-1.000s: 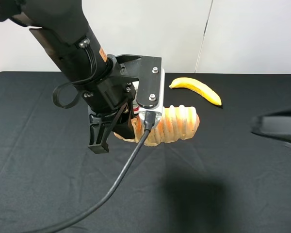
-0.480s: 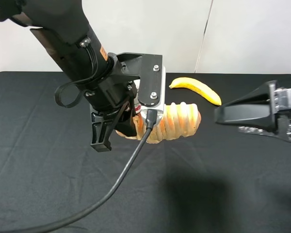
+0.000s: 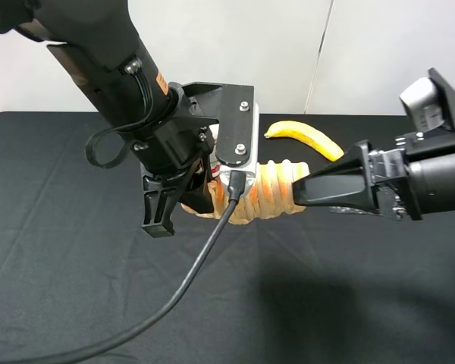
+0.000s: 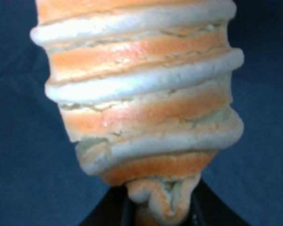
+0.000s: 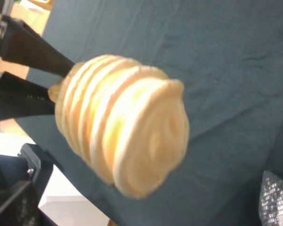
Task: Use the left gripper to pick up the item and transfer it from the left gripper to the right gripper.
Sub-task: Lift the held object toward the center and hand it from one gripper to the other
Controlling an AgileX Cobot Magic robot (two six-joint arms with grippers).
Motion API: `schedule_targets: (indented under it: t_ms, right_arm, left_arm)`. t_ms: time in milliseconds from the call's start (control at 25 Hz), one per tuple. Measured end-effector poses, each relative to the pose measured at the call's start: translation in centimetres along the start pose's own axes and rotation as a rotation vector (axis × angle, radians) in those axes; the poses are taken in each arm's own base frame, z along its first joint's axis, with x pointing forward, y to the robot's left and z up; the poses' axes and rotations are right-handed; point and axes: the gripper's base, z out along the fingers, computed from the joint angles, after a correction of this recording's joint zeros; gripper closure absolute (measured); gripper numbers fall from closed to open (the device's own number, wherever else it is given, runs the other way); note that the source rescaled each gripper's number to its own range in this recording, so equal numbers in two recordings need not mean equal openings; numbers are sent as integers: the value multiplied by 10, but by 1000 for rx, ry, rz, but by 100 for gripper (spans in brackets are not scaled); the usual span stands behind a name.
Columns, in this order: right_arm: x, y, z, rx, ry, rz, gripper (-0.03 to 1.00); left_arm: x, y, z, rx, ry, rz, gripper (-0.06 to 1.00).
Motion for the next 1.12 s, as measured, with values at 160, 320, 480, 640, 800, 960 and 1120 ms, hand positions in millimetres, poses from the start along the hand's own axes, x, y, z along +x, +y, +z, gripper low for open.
schedule_targets:
  t_ms: [160, 320, 480, 640, 800, 960, 1120]
  right_arm:
    - [-3, -6, 8, -17, -2, 5, -3]
    - [-12, -9, 12, -29, -12, -6, -3]
    - [-24, -10, 16, -39, -21, -8, -3]
    - [-26, -13, 21, -57, -2, -1, -3]
    - [-26, -15, 24, -74, 7, 2, -3]
    - [-27, -14, 25, -92, -4, 3, -3]
    - [-28, -14, 25, -96, -10, 0, -3]
  left_arm:
    - [0, 0, 0, 0, 0, 0, 93]
    - [0, 0, 0, 0, 0, 0, 93]
    - [0, 0, 0, -2, -1, 0, 93]
    - [0, 0, 0, -2, -1, 0, 93]
    - [-1, 1, 0, -9, -6, 0, 94]
    - [-2, 2, 0, -27, -19, 0, 94]
    - [-3, 2, 0, -27, -34, -6, 94]
